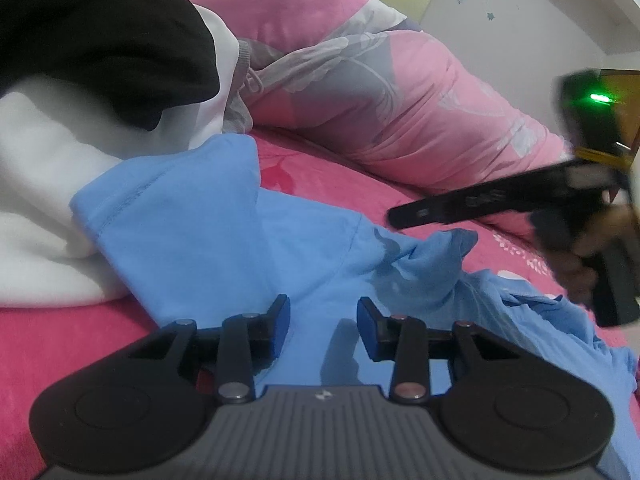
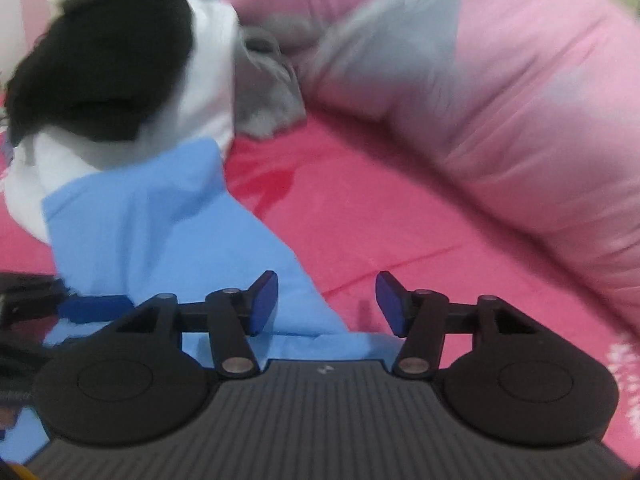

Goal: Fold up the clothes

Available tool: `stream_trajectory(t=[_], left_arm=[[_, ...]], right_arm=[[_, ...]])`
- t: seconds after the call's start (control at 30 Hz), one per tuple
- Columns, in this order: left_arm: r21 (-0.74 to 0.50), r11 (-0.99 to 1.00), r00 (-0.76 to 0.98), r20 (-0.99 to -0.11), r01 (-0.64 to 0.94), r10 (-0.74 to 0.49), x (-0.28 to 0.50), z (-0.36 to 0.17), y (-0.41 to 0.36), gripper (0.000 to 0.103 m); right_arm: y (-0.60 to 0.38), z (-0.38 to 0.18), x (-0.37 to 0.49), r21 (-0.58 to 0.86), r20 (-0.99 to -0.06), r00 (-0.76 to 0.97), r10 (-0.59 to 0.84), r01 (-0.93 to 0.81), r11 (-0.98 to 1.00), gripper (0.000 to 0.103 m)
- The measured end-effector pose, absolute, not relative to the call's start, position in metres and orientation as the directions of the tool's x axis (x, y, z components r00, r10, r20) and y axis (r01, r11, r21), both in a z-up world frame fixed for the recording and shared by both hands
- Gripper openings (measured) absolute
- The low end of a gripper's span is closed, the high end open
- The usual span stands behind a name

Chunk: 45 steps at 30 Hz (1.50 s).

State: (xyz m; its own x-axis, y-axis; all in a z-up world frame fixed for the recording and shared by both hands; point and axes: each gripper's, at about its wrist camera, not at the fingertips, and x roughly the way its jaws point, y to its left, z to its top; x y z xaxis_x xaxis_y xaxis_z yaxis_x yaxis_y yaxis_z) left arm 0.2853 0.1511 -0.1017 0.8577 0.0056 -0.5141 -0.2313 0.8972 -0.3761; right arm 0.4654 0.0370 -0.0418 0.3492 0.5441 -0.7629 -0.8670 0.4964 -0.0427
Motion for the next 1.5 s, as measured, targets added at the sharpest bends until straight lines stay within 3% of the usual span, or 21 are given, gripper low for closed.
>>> stream_trajectory(t=[0.13, 0.17, 0.27, 0.5, 0.63, 0.67, 0.7, 0.77, 0.8, 0.93, 1.0, 1.23, 1.5], left_arm=[[-0.378, 0.896, 0.859, -0.512, -0.231, 0.005, 0.285, -0.102, 0.152, 0.038], [-0.378, 0.896, 0.859, -0.512, -0.231, 0.005, 0.286, -0.102, 0.152, 0.038], [-0.378, 0.896, 0.859, -0.511, -0.233, 0.008, 0.285, -0.102, 0.152, 0.038], [-0.371, 0.898, 0.859, -0.512, -0.236, 0.014, 0.285, -0.102, 0.151, 0.038], [-0.373, 0.897, 0.860, -0.511, -0.236, 0.014, 0.285, -0.102, 0.151, 0.038], [-0.373, 0.897, 0.860, -0.510, -0.236, 0.014, 0.285, -0.103, 0.151, 0.038], [-0.374, 0.897, 0.860, -0.510, -0.236, 0.013, 0.285, -0.103, 0.152, 0.038], [-0.376, 0.896, 0.860, -0.510, -0.235, 0.012, 0.285, -0.103, 0.152, 0.038], [-0.378, 0.896, 0.860, -0.510, -0.235, 0.011, 0.285, -0.103, 0.152, 0.038], [-0.382, 0.894, 0.861, -0.509, -0.235, 0.008, 0.285, -0.103, 0.152, 0.038], [-0.383, 0.894, 0.861, -0.509, -0.235, 0.008, 0.285, -0.103, 0.152, 0.038], [-0.383, 0.894, 0.861, -0.509, -0.234, 0.007, 0.285, -0.102, 0.152, 0.039], [-0.379, 0.896, 0.860, -0.509, -0.233, 0.008, 0.285, -0.103, 0.151, 0.039]], right_arm=[[0.052, -0.059, 0.486, 0.045, -0.811, 0.258, 0.525, -0.867, 0.496, 0.051], [0.054, -0.064, 0.489, 0.060, -0.819, 0.241, 0.520, -0.866, 0.497, 0.044], [0.059, -0.065, 0.482, 0.062, -0.810, 0.229, 0.539, -0.881, 0.468, 0.003], [0.072, -0.064, 0.470, -0.023, -0.719, 0.324, 0.615, -0.895, 0.445, 0.002], [0.078, -0.083, 0.482, 0.007, -0.705, 0.355, 0.614, -0.862, 0.506, 0.005], [0.075, -0.080, 0.484, 0.029, -0.694, 0.358, 0.624, -0.853, 0.522, 0.010], [0.071, -0.075, 0.487, 0.045, -0.684, 0.370, 0.629, -0.839, 0.543, 0.024], [0.049, -0.057, 0.491, 0.046, -0.636, 0.441, 0.633, -0.798, 0.601, 0.041], [0.032, -0.046, 0.492, 0.050, -0.607, 0.476, 0.637, -0.777, 0.628, 0.044], [-0.061, -0.001, 0.494, 0.064, -0.517, 0.623, 0.587, -0.655, 0.753, 0.045], [-0.112, 0.010, 0.491, 0.051, -0.520, 0.681, 0.516, -0.579, 0.814, 0.047], [-0.205, -0.019, 0.477, -0.029, -0.647, 0.682, 0.342, -0.470, 0.882, 0.047], [-0.225, -0.056, 0.504, 0.116, -0.683, 0.643, 0.348, -0.374, 0.920, 0.056]])
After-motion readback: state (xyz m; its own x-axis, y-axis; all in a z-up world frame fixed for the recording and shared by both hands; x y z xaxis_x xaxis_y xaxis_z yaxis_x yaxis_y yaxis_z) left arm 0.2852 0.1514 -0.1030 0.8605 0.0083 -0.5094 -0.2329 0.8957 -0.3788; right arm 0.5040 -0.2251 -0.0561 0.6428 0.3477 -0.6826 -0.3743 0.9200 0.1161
